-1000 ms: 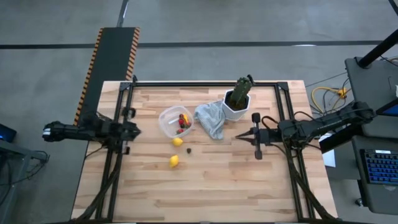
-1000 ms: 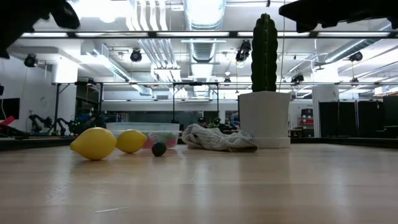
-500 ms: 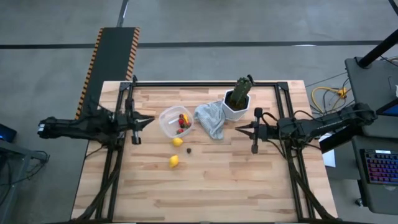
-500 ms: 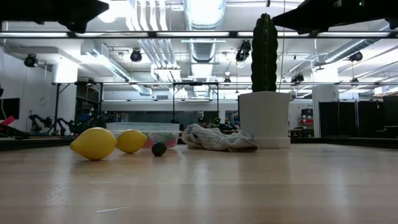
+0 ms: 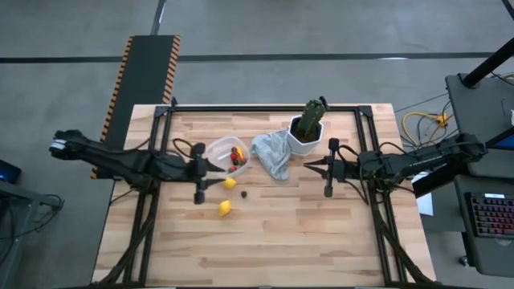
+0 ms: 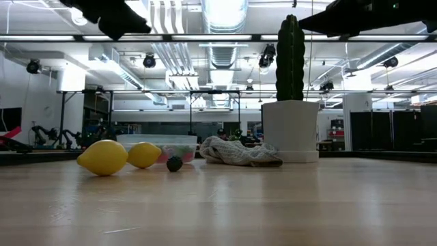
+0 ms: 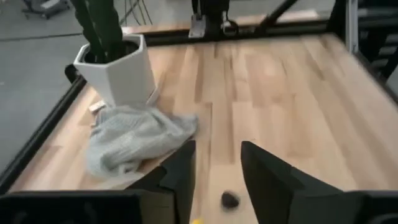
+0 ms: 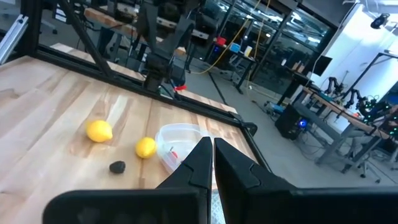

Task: Pick and placing Produce into tupperware
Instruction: Put the bottom yellow lemon into the transparent container

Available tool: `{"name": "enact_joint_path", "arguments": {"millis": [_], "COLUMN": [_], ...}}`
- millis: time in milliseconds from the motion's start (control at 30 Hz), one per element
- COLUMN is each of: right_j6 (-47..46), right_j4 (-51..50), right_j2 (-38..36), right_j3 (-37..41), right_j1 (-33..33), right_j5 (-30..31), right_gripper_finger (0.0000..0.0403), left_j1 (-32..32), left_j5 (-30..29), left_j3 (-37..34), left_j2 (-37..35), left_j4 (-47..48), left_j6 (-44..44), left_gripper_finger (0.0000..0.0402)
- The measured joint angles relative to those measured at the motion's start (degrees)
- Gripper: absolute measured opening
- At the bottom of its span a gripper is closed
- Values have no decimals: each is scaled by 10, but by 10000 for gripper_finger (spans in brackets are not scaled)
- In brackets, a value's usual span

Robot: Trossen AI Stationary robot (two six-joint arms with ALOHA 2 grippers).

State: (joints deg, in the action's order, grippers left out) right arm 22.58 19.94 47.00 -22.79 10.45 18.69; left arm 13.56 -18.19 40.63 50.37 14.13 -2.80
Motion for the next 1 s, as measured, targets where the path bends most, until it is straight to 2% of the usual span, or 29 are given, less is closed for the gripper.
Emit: {"name": "enact_joint_path", "arguments": {"millis": [133,267,367,433,500,567,700,800,1000], "right_j6": [17,48,55,55,55,55,51,51,51], "right_j4": [1,6,13,18,19,19,18,18,18], "right_j2": [0,0,0,0,0,0,0,0,0], "right_j3": [0,0,0,0,0,0,0,0,0], "right_j1": [0,0,0,0,0,0,0,0,0], "right_j5": [0,0,0,0,0,0,0,0,0], "right_gripper_finger": [9,9,9,9,9,9,9,9,9], "left_j1": [3,3,1,1,0,1,1,12,24], "left_j5": [19,57,47,40,12,-40,-98,-101,-58], "left_j3": [30,54,56,55,61,83,157,211,273], "left_j2": [60,104,138,161,185,209,245,270,305], "left_j4": [0,-18,-85,-138,-147,-91,119,224,311], "left_j6": [-70,-67,-11,-14,-28,-68,-189,-268,-447], "left_gripper_finger": [125,125,125,125,125,125,125,125,125]}}
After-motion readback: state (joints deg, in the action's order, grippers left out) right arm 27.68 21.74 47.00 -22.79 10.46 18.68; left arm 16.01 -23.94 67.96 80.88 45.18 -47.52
